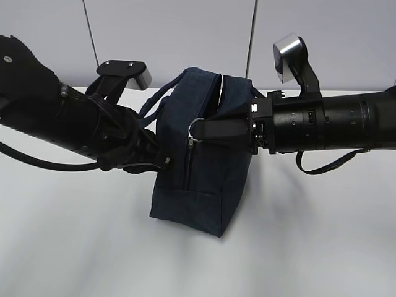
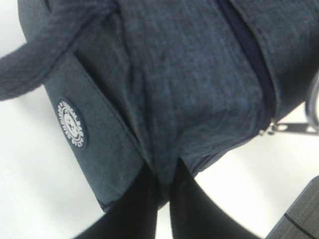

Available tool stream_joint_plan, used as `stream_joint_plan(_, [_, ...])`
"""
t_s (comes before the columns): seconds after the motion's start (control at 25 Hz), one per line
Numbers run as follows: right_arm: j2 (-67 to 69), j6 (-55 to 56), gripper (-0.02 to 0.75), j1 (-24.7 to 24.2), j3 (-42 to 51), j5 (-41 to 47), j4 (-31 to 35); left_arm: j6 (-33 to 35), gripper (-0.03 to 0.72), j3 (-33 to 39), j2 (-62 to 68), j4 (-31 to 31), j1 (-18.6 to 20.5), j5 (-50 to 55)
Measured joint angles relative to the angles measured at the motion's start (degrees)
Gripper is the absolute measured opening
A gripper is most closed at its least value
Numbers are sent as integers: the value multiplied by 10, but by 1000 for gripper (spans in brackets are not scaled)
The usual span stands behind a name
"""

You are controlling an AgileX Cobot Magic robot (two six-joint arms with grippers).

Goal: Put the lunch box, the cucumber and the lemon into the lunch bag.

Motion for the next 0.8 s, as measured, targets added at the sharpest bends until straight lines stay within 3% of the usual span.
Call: stream_joint_plan(0.8, [0, 25, 0, 0, -52, -6, -16, 4, -4, 0, 0, 7, 0, 44])
